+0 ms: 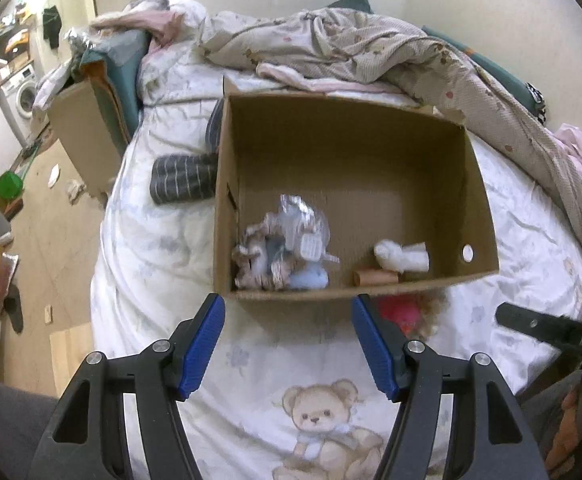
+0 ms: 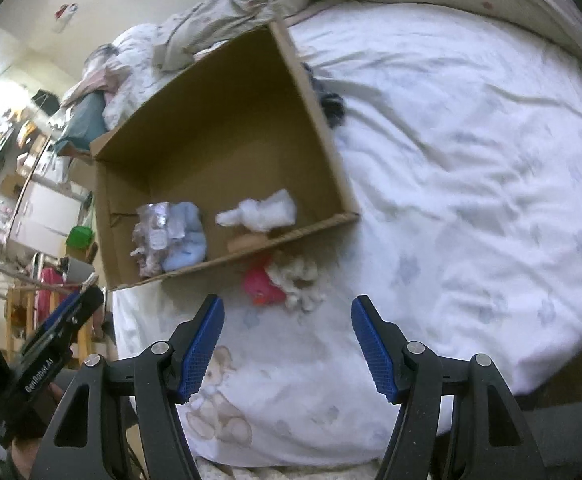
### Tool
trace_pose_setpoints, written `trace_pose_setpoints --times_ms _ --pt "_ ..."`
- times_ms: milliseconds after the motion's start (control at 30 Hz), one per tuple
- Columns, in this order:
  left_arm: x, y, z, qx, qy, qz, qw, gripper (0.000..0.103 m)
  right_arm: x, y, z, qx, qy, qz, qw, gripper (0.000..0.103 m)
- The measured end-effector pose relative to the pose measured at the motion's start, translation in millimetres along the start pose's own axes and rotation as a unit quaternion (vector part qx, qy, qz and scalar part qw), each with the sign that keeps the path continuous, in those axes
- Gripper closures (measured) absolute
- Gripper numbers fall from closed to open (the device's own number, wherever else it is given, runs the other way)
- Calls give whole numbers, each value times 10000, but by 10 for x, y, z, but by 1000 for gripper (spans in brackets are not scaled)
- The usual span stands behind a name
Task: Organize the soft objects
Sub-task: 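Lower the left gripper onto the pink rubber duck and close it, then lift the duck with the left gripper while the right gripper closes on the cream lace scrunchie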
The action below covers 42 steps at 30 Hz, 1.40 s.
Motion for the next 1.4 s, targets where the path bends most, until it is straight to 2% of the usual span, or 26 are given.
trace_pose_setpoints --times_ms 133,233,433,500,567,700,800,867,900,1067,1400 --pt "170 -63 130 0 245 -15 9997 40 100 -142 -36 211 76 249 9994 33" --pt "276 -222 249 160 431 13 9989 40 158 -269 -35 73 118 605 9981 33" --pt "438 -635 494 432 493 141 9977 41 180 -361 -35 -82 129 769 9969 33" --pt "488 -738 623 533 608 22 9967 45 188 -392 -19 -153 160 829 9963 33" --pt "527 -818 754 595 676 -68 9959 58 191 -421 -15 -207 182 895 9956 33" --pt "553 -907 942 674 744 -174 9948 59 216 -473 5 -379 248 1038 9936 33" --pt "563 -988 1092 656 828 -35 9944 59 224 -472 28 -508 298 1105 9921 33" --pt "545 -996 1156 676 892 -3 9937 78 222 -461 44 -527 319 1102 9920 33" --pt "534 -990 1178 742 955 -49 9927 78 221 -457 51 -536 330 1101 9919 33" --pt "508 -861 1047 760 1015 -145 9918 79 202 -460 70 -533 345 1107 9918 33" --pt "442 -463 543 412 1260 7 9912 79 136 -291 279 -304 542 826 9946 33"
Point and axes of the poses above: each gripper's, at about its wrist camera, not at the fingertips, and z roughly the way its jaws point, y to its left, x to its underside, the point moved 3 cm from there along z, roughly the way its jaws point, and after that the axes turned 11 degrees about -z, right-handed, at the moved point
